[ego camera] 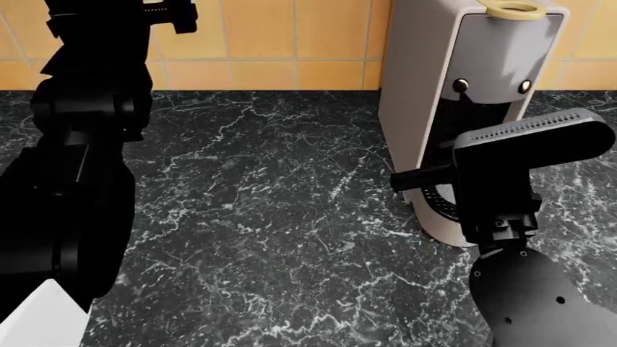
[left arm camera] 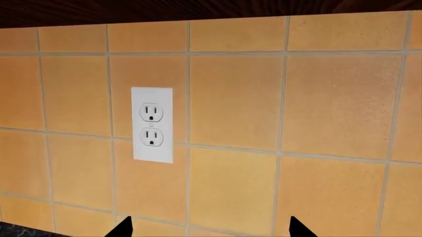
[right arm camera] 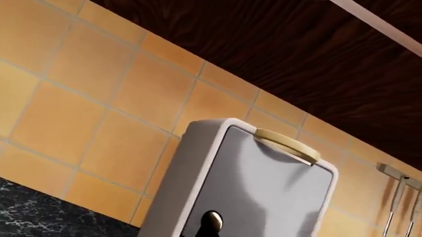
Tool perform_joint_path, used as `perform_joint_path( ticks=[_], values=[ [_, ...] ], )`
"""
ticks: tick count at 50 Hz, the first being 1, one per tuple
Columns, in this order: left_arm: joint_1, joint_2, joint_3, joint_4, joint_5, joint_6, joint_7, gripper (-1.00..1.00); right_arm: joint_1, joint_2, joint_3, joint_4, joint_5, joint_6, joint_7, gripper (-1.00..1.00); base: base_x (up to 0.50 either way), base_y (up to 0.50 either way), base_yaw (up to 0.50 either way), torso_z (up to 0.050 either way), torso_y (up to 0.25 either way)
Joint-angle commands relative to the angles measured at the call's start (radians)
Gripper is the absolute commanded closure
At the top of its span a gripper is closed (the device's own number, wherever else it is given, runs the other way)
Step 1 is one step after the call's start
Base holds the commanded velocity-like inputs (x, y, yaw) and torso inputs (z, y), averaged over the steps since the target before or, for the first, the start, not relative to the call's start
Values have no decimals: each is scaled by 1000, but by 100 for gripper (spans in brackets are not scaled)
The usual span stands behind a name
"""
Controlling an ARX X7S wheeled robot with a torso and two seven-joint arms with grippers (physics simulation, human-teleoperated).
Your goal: Pick the mug from the cabinet, place it under the coffee machine dispenser, and press the start button.
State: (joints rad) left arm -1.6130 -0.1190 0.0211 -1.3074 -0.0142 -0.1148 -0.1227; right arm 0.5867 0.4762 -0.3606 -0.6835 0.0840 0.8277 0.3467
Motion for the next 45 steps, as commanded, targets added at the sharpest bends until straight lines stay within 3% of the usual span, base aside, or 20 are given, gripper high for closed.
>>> perform_joint_path(
  ticks=[1,45],
  values=[
    [1,0,-1,0,0,0,0,-100,12,-7,10,8,0,23,11,100,0,0,0,0,0],
    [8,3,-4,0,0,1,1,-100,88,-30,-4,122,9,20,-2,100,0,0,0,0,0]
  ],
)
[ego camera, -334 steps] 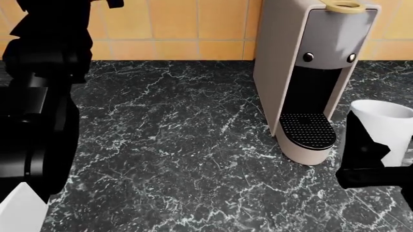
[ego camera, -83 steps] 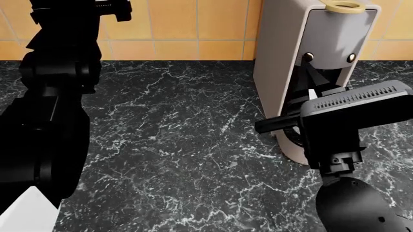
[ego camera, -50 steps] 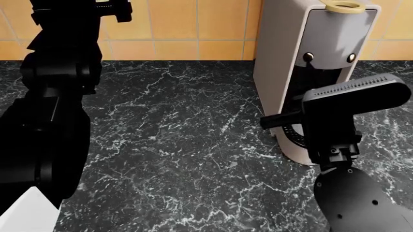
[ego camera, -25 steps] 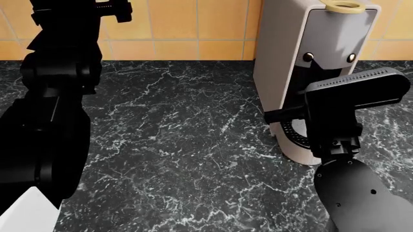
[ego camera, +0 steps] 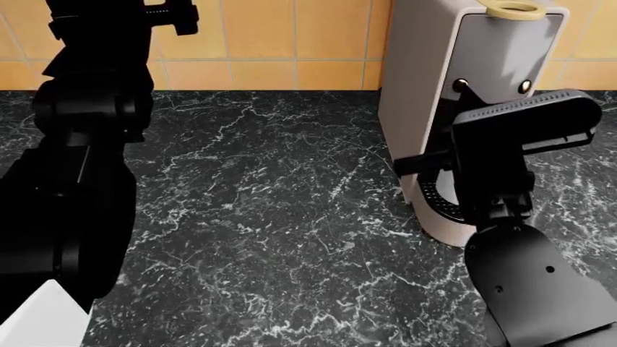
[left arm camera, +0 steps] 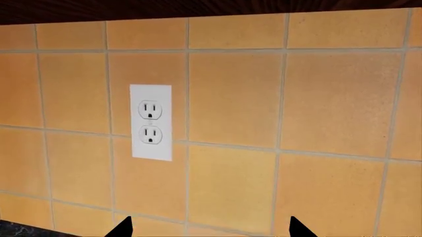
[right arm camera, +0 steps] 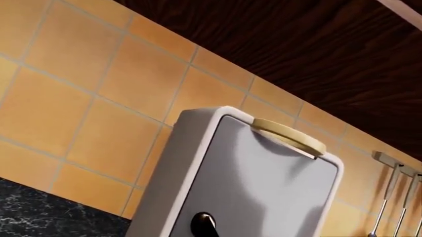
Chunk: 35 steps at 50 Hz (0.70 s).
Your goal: Pick the mug from the cabinet, place it under the coffee machine dispenser, and press the start button.
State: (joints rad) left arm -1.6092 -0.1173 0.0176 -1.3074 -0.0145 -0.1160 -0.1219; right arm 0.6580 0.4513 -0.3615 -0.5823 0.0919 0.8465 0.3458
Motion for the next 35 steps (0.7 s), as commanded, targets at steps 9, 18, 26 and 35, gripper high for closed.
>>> perform_joint_path(
  ticks=[9,18,26,35],
  values=[
    [4,0,-3,0,1,1,-2,-100,25,-11,-4,42,6,0,-4,100,0,0,0,0,0],
    [-1,0,-6,0,0,-4,-2,-100,36,-12,-12,63,9,6,-11,100,0,0,0,0,0],
    [-3,0,-8,0,-1,-7,-3,-100,47,-14,-6,76,13,15,-12,100,0,0,0,0,0],
    [-2,1,-8,0,-1,-7,-5,-100,52,-18,6,117,16,-2,-8,100,0,0,0,0,0]
  ],
)
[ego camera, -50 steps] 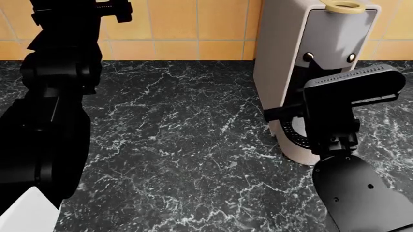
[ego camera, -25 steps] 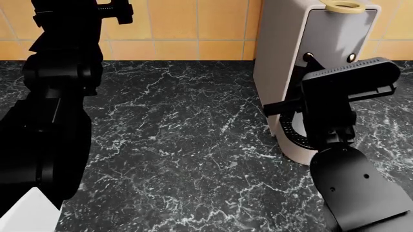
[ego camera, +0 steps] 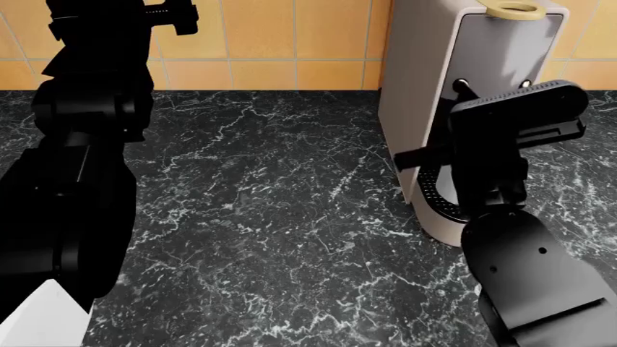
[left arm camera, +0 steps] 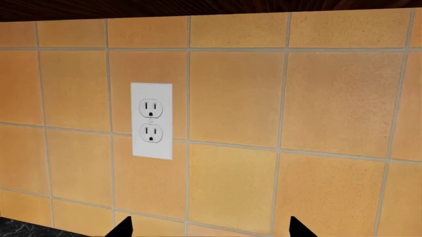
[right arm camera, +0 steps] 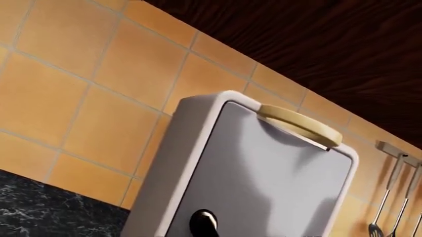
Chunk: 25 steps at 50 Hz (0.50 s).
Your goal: Pick the mug from the cabinet, place it under the coffee machine dispenser, and press the start button.
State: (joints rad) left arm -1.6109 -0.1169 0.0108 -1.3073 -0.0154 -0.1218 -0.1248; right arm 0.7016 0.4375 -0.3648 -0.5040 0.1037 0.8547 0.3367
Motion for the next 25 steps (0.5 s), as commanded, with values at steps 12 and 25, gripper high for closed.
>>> perform_joint_path(
  ticks=[12,25],
  values=[
    [1,1,-4,0,1,0,-4,-100,4,-8,9,72,8,-27,0,100,0,0,0,0,0],
    [2,1,-5,0,1,0,-4,-100,18,-10,6,96,8,-29,0,100,5,0,1,0,0]
  ],
)
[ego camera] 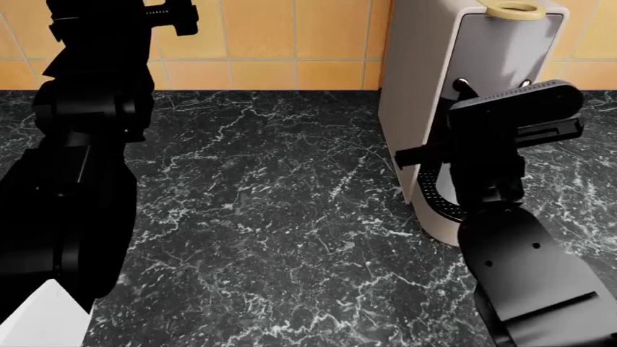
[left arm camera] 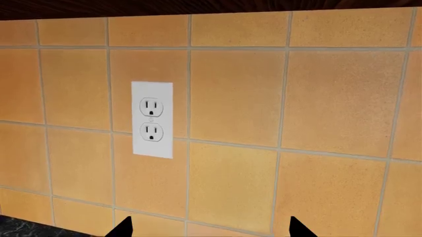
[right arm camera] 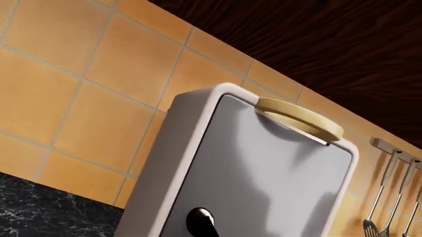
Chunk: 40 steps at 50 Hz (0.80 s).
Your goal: Pick the mug from the cabinet, place it under the coffee machine dispenser, and press the start button.
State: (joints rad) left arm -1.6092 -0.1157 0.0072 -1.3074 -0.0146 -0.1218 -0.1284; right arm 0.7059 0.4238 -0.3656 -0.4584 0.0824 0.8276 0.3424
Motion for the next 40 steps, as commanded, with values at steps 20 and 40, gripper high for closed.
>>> perform_joint_path(
  ticks=[20,40],
  values=[
    [1,2,-6,0,-1,-3,1,-100,53,1,-9,90,35,19,-23,100,10,-1,4,1,0],
    [3,2,-8,0,2,-4,-2,-100,62,-1,-11,114,38,12,-25,100,12,-1,5,2,0]
  ],
)
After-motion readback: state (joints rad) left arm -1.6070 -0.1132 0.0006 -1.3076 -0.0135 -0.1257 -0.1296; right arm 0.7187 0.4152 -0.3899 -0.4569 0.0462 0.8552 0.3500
